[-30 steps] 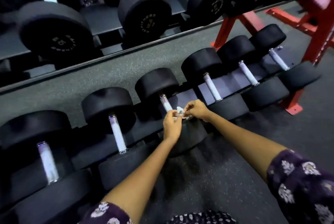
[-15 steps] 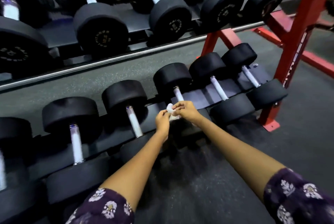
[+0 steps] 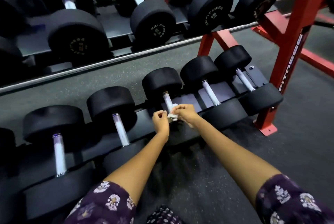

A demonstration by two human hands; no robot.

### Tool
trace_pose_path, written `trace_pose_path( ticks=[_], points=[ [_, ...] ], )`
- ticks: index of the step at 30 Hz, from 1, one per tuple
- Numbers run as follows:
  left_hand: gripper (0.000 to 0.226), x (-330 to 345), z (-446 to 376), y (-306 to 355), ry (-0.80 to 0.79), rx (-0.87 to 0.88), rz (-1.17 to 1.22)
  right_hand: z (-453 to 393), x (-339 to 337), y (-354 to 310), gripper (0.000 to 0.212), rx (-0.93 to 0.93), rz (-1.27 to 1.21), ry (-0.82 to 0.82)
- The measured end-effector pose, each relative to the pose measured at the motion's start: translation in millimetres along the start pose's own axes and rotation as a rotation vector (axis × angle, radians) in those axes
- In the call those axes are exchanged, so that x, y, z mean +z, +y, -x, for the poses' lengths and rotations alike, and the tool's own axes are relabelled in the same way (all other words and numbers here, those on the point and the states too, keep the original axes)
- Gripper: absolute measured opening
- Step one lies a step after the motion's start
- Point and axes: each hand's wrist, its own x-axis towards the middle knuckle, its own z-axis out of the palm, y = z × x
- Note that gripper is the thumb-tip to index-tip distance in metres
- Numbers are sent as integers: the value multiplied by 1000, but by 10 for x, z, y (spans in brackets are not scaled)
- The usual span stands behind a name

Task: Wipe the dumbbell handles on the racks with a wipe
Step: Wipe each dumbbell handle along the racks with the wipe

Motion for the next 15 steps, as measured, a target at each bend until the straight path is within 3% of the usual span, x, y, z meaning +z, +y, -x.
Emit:
trace_pose_path(
  ticks=[3,7,12,15],
  points=[
    [25,95,77,-199,-27,155,-350,-201,-61,-101,9,-78,167,159],
    [29,242,125,-408,-128,368,-630,-485,-140,-190,15,-125,352,237],
    [37,293,99,-634,-2,624,-734,-633,-140,-163,19,-207,561,232],
    [34,308,71,-675,32,665,-713,-703,-126,-119,28,-273,599,209]
  ],
)
